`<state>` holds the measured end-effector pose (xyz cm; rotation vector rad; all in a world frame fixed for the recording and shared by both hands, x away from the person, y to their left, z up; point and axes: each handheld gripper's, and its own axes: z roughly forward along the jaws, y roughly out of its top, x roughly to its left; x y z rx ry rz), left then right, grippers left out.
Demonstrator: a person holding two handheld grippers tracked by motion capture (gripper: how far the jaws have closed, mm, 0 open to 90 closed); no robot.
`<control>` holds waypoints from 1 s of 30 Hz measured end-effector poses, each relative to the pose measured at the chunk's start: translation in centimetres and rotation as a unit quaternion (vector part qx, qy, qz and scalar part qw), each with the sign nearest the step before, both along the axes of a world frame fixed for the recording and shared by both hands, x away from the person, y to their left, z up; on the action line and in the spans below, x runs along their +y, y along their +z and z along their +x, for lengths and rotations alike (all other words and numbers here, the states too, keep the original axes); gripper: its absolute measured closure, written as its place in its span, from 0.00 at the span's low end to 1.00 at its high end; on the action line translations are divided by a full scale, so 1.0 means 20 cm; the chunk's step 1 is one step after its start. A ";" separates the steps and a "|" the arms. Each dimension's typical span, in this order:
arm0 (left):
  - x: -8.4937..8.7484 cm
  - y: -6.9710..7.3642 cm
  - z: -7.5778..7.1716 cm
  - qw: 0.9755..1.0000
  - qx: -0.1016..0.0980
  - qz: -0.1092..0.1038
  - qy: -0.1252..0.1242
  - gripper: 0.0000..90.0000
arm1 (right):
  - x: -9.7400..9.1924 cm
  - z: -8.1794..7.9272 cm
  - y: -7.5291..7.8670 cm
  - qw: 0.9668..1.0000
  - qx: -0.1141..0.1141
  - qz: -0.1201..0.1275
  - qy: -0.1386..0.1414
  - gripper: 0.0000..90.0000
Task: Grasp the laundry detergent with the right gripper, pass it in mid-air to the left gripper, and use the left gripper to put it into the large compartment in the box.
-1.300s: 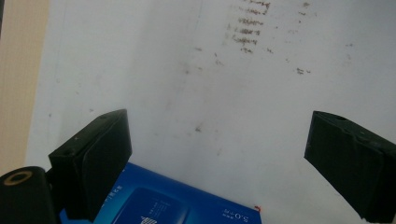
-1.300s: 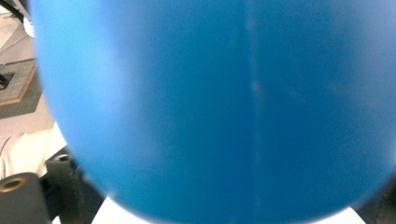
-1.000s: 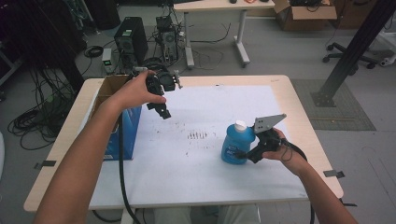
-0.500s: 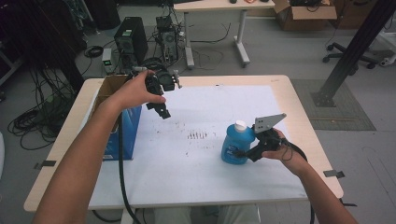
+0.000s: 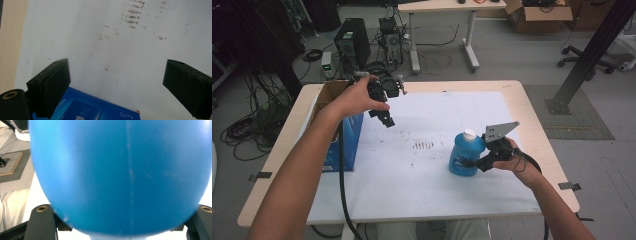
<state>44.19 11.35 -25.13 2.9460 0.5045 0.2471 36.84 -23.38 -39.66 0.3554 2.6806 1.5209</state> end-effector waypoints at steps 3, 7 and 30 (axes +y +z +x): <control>0.00 0.00 0.00 1.000 0.000 0.000 0.000 0.09 | 0.00 0.00 0.00 1.000 -0.001 0.000 0.001 0.32; 0.00 0.00 0.00 1.000 -0.002 -0.002 0.001 0.09 | 0.00 0.00 0.00 1.000 -0.003 -0.001 0.003 0.37; 0.02 0.02 -0.02 1.000 -0.007 -0.006 0.000 0.09 | -0.01 -0.02 0.01 1.000 -0.017 0.006 0.005 0.48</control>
